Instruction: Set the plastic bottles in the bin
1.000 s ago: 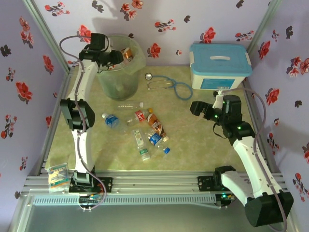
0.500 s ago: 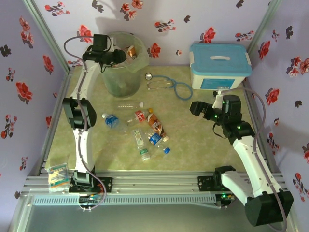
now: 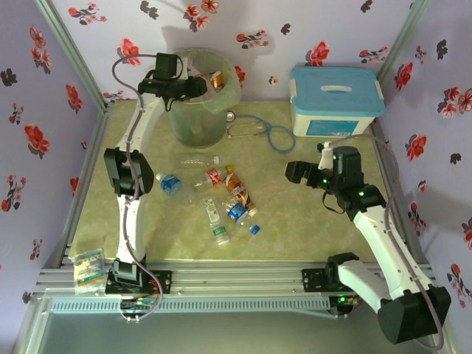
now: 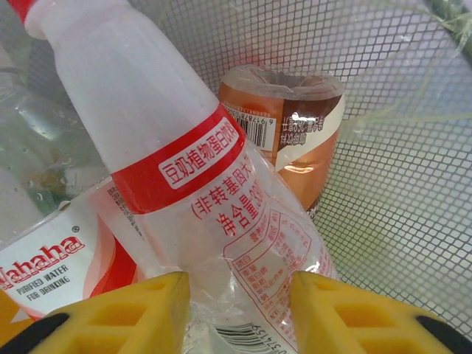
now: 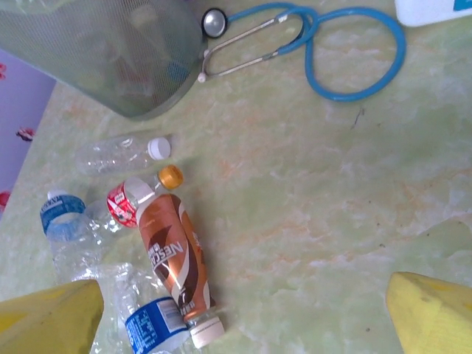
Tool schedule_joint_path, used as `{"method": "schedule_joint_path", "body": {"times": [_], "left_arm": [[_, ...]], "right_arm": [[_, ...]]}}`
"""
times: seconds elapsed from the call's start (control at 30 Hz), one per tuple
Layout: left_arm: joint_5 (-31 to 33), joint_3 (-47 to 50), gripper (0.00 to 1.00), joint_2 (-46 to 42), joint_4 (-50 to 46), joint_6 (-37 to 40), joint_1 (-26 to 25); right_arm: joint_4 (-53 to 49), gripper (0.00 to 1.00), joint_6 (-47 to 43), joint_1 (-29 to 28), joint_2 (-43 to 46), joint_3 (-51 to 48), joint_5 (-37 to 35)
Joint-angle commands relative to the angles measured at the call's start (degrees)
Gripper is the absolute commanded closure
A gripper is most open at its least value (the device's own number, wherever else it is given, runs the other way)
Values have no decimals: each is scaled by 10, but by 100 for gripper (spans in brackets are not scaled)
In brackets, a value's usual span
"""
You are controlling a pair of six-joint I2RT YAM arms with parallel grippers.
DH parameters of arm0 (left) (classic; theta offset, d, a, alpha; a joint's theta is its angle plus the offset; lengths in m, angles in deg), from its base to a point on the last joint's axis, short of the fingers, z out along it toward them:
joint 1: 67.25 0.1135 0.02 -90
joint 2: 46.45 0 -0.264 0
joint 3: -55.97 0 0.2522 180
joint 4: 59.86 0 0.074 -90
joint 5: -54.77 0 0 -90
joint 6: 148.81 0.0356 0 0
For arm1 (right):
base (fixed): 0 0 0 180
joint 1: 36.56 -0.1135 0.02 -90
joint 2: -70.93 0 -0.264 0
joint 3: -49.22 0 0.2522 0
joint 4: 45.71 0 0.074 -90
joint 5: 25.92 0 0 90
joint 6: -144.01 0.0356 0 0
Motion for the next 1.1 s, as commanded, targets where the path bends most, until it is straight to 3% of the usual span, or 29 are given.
{"method": "schedule_joint_path", "body": {"times": [0.0, 0.23, 0.4, 0.7, 0.8, 0.93, 1.07], "left_arm": [[-20, 9, 52, -22, -59, 2, -10], [-20, 34, 37, -96, -29, 11, -9], [-20, 45, 27, -140, -13, 17, -4], [-17, 78, 14, -247, -20, 27, 13], [-6, 175, 8, -329, -14, 33, 16], [-4, 422, 3, -484, 70, 7, 19], [-8, 650, 2, -621, 149, -60, 21]], "right_arm": [[-24, 1, -23, -26, -8, 11, -29], [-40, 2, -36, -97, -35, 0, -42], [-70, 7, -52, -187, -60, 5, -78], [-43, 18, -12, -356, -188, 9, -152], [-34, 18, -9, -395, -231, 18, -165], [-28, 10, -11, -418, -285, 33, -179], [-7, 10, -4, -421, -323, 40, -182]]}}
